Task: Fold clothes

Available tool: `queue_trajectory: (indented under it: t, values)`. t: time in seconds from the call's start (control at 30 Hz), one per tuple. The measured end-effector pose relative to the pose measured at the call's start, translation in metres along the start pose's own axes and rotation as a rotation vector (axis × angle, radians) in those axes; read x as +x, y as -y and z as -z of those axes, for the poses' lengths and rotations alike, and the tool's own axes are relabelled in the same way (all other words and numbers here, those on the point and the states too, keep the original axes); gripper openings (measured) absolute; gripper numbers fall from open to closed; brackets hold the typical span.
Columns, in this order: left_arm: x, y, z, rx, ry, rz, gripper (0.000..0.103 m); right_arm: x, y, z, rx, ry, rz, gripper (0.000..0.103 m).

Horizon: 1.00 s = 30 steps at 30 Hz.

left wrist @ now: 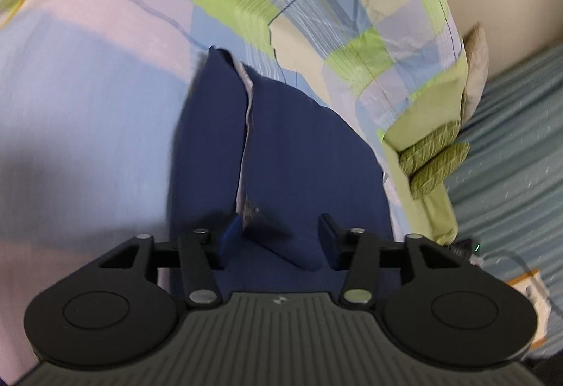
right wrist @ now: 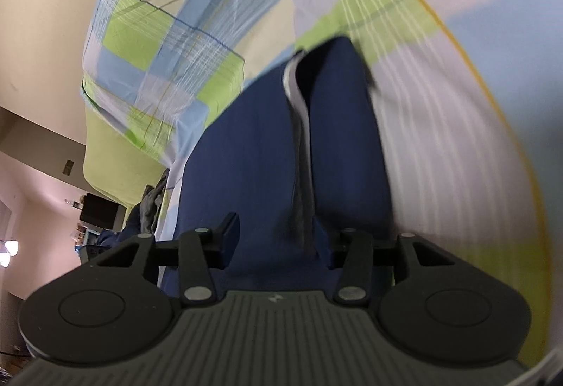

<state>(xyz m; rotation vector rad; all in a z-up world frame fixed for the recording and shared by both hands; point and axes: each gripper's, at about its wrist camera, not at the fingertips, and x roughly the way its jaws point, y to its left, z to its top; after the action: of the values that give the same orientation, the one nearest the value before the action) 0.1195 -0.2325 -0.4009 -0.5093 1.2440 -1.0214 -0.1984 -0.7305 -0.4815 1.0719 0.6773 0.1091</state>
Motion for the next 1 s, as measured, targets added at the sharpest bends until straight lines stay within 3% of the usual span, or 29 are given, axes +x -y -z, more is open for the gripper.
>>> queue_trajectory:
  t: [0.1, 0.17, 0.2, 0.23, 0.27, 0.43, 0.57, 0.6, 0.67, 0.7, 0.73, 0.87, 0.97, 1.0]
  values:
    - [0.016, -0.001, 0.004, -0.035, -0.014, 0.011, 0.052, 0.002, 0.003, 0.005, 0.031, 0.011, -0.010, 0.043]
    - [0.022, 0.002, 0.005, -0.024, -0.014, -0.002, 0.041, 0.006, 0.006, 0.005, 0.063, 0.026, -0.023, 0.041]
    - [0.023, 0.003, 0.005, -0.014, -0.012, -0.017, 0.010, 0.008, 0.006, 0.004, 0.067, 0.027, -0.024, 0.030]
    - [0.021, 0.003, 0.008, -0.008, -0.007, -0.024, 0.001, 0.009, 0.006, 0.003, 0.072, 0.028, -0.025, 0.009]
    - [0.018, 0.003, 0.011, -0.003, -0.001, -0.028, 0.001, 0.011, 0.007, 0.003, 0.076, 0.026, -0.020, 0.002]
    - [0.005, 0.001, 0.027, -0.004, 0.024, -0.039, 0.001, -0.002, 0.005, 0.018, 0.061, 0.039, -0.022, 0.002]
    - [-0.003, 0.006, 0.031, 0.035, 0.018, -0.069, 0.004, -0.003, 0.010, 0.028, 0.045, 0.019, 0.016, 0.002]
    - [-0.008, 0.013, 0.033, 0.085, 0.010, -0.092, 0.010, -0.008, 0.009, 0.029, 0.034, 0.034, 0.032, 0.005]
    - [-0.021, 0.029, 0.042, 0.201, -0.003, -0.140, 0.035, -0.021, -0.004, 0.032, -0.040, 0.055, 0.056, 0.022]
    - [-0.029, 0.038, 0.050, 0.274, -0.006, -0.163, 0.050, -0.029, -0.013, 0.035, -0.092, 0.056, 0.060, 0.036]
    - [-0.037, 0.046, 0.058, 0.347, -0.010, -0.187, 0.054, -0.037, -0.020, 0.039, -0.137, 0.054, 0.059, 0.041]
    - [-0.066, 0.079, 0.104, 0.669, -0.032, -0.312, 0.054, -0.077, -0.060, 0.074, -0.399, 0.024, 0.099, 0.041]
    - [-0.084, 0.095, 0.147, 0.868, -0.037, -0.353, 0.054, -0.095, -0.080, 0.102, -0.541, -0.001, 0.132, 0.042]
    - [-0.090, 0.101, 0.162, 0.930, -0.039, -0.352, 0.054, -0.105, -0.094, 0.126, -0.656, -0.021, 0.165, 0.046]
